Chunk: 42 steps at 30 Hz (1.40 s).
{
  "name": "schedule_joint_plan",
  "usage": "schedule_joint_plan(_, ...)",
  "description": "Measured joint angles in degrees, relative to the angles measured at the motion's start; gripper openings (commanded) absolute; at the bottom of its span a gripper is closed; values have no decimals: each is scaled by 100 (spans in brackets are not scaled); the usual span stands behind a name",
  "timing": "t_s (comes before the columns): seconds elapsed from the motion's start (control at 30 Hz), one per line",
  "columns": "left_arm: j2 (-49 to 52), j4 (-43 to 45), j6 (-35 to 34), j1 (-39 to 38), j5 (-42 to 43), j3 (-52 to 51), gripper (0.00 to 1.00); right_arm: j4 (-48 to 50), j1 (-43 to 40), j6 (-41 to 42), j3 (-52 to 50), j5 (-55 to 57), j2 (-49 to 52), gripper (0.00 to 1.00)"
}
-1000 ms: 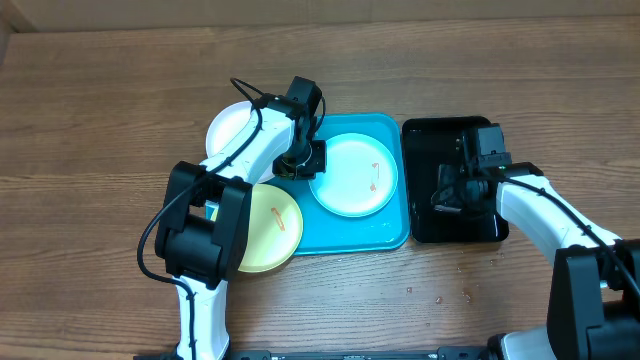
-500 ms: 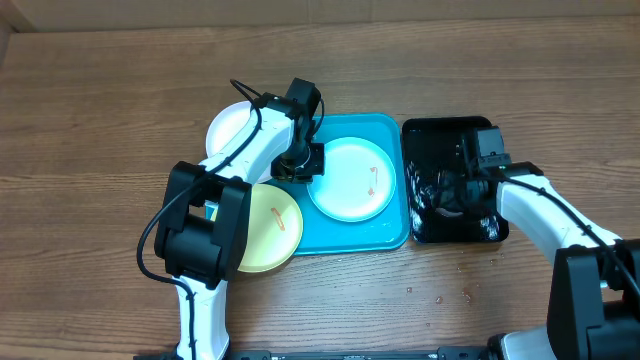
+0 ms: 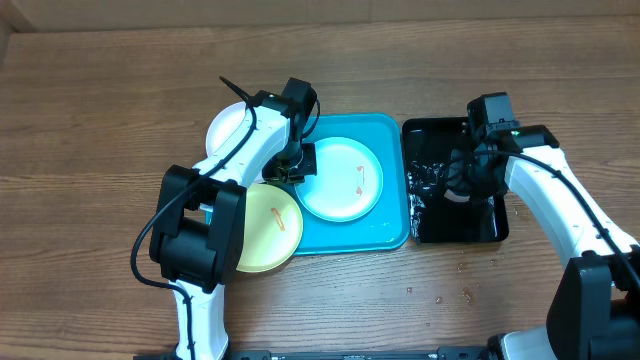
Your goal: Clean dirty plates on tray and stack at the side
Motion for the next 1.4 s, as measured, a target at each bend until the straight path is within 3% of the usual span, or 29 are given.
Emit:
schedule_joint_plan(0.23, 0, -11, -118, 0, -136, 0, 17, -254, 0, -4, 9, 4, 0, 4)
schedule_joint_plan(0.4, 0, -11, -129, 0, -170, 0, 13, -302, 0, -4, 9, 2, 0, 4)
schedule_joint_plan(0.5, 0, -11, -138, 0, -173, 0, 18, -319, 0, -114, 9, -48, 0, 4)
schedule_joint_plan(0.53, 0, -11, -142, 0, -173, 0, 18, -319, 0, -149, 9, -70, 0, 4)
schedule_joint_plan(0.63, 0, -11, -153, 0, -173, 0, 4, -315, 0, -223, 9, -125, 0, 4)
schedule_joint_plan(1.4, 0, 39, -153, 0, -170, 0, 4, -313, 0, -282, 9, -219, 0, 4)
